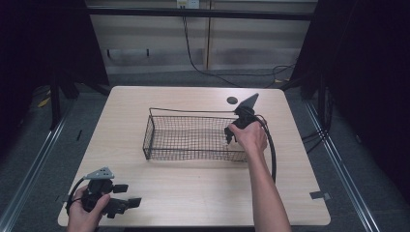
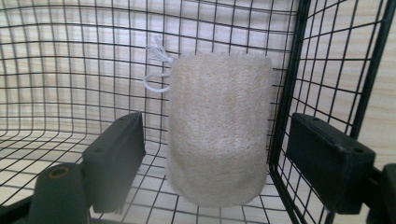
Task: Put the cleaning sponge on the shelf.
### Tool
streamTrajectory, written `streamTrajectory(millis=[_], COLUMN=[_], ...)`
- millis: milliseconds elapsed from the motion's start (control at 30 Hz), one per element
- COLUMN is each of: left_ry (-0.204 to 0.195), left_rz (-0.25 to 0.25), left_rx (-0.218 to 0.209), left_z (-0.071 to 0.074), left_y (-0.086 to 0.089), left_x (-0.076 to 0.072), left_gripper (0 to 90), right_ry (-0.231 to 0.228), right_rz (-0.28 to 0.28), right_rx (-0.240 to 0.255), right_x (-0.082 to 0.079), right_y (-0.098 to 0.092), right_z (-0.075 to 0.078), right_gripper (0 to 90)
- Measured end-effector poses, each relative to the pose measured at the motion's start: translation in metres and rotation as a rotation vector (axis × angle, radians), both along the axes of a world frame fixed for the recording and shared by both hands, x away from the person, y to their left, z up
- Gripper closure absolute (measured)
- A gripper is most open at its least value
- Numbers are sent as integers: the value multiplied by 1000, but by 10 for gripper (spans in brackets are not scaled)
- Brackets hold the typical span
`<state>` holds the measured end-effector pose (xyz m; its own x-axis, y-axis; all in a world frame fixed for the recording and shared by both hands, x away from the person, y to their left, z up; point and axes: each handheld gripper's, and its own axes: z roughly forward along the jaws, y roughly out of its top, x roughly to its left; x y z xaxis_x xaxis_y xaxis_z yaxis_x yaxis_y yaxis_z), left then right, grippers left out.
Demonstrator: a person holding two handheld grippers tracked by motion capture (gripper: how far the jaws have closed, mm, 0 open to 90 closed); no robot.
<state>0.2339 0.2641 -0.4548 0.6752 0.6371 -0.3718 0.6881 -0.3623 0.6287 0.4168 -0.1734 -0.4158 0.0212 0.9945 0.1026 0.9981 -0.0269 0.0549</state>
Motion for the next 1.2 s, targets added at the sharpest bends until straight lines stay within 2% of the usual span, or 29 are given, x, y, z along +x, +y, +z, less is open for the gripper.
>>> streamTrajectory(millis=[267,600,700,767,867,1033,1200], left_ry=[2,2,4,4,4,3,4], left_rz=[-3,2,3,-6,-6,-6,-8], left_rx=[3,3,2,4,8,6,8], left_z=[0,0,-1,-1,-1,-1,-1], left_y=[0,-1,-1,-1,-1,-1,-1], left_x=[0,0,0,0,0,0,0], left_gripper=[174,174,174,174,174,174,174], right_ry=[-7,-55,-81,-115,-149,-177,-234], right_rz=[25,77,108,146,159,196,232], right_rx=[1,26,24,46,51,65,89], right_x=[-3,-10,-14,-17,-21,-28,-39], right_y=[0,3,4,5,3,1,-1], right_z=[4,13,17,19,21,24,27], right_gripper=[194,202,205,201,204,214,218])
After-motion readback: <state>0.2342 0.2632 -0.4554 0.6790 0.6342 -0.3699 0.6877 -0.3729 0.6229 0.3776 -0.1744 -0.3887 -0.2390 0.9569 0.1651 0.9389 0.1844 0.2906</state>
